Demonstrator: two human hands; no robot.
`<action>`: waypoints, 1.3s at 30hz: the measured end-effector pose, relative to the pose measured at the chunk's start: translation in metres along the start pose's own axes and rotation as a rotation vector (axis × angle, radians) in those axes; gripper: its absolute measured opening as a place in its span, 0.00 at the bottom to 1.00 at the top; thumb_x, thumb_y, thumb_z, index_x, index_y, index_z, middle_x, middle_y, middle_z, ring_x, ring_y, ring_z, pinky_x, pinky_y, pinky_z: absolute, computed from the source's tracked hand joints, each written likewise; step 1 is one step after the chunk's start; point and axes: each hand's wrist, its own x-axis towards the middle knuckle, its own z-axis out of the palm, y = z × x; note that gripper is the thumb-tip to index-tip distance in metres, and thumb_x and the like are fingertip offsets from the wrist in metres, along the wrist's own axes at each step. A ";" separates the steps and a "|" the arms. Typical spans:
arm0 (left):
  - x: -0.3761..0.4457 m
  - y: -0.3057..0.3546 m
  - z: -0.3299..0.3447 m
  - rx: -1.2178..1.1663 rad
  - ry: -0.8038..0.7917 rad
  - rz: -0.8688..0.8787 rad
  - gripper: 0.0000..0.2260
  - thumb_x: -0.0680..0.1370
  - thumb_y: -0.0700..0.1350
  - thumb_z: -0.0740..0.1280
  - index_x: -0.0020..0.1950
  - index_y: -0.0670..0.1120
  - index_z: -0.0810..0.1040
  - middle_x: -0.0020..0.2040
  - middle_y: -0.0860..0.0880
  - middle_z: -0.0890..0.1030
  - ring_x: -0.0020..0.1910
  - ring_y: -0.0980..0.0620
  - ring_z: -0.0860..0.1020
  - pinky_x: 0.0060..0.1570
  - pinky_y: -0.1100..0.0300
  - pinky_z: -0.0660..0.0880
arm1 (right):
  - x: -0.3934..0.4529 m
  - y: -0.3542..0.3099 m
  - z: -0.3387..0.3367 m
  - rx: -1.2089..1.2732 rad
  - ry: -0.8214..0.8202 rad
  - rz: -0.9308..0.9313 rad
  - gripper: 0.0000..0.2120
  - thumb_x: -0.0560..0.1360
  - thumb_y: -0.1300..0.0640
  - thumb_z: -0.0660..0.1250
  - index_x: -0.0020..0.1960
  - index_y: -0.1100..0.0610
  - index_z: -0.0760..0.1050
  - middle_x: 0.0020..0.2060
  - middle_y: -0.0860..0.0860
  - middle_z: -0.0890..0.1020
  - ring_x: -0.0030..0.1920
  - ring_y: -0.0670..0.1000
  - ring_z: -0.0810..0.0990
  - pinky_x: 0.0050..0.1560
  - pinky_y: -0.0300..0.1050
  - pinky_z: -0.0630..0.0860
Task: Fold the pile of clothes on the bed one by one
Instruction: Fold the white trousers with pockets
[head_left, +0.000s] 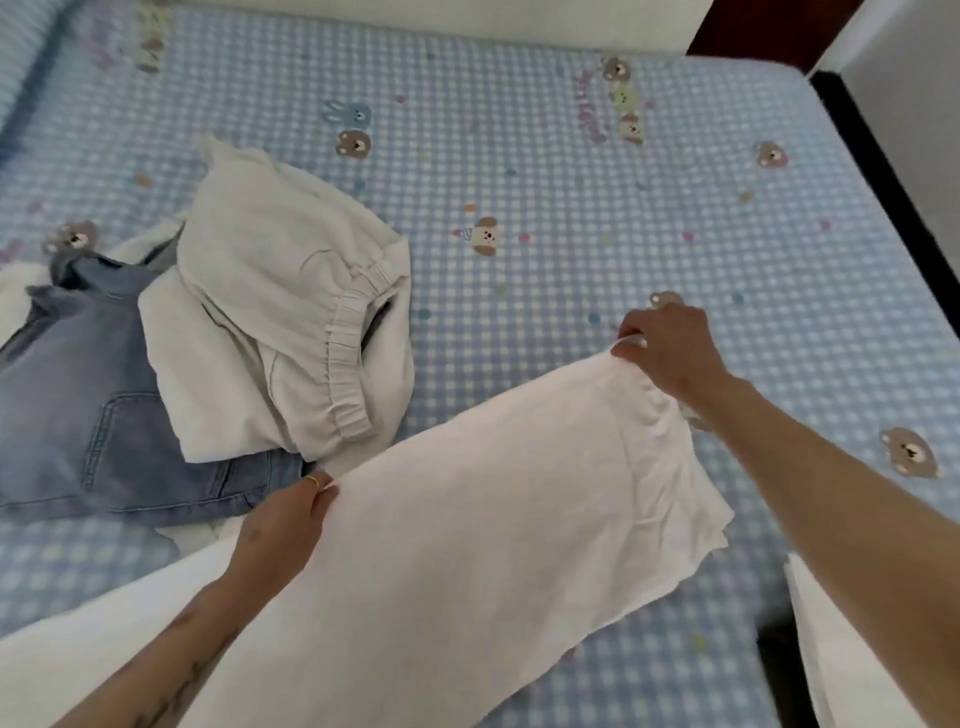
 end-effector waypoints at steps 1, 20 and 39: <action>0.007 -0.005 0.004 0.063 -0.019 0.001 0.11 0.81 0.47 0.58 0.60 0.47 0.75 0.51 0.47 0.83 0.50 0.45 0.80 0.49 0.52 0.75 | 0.006 0.003 0.018 0.053 0.016 0.034 0.12 0.74 0.53 0.68 0.56 0.56 0.78 0.55 0.57 0.81 0.61 0.59 0.74 0.61 0.52 0.65; 0.127 0.239 0.088 -0.122 -0.358 0.178 0.16 0.74 0.57 0.67 0.57 0.50 0.73 0.51 0.51 0.78 0.51 0.48 0.76 0.49 0.55 0.72 | -0.145 0.113 0.093 0.744 -0.055 0.655 0.08 0.77 0.54 0.65 0.39 0.52 0.77 0.34 0.46 0.80 0.36 0.47 0.76 0.36 0.36 0.69; 0.173 0.320 0.123 -0.018 -0.159 0.212 0.05 0.81 0.44 0.59 0.46 0.43 0.70 0.40 0.47 0.75 0.42 0.45 0.74 0.44 0.51 0.71 | -0.161 0.142 0.114 0.609 0.048 0.805 0.08 0.75 0.61 0.65 0.45 0.54 0.65 0.40 0.50 0.76 0.39 0.52 0.74 0.37 0.46 0.69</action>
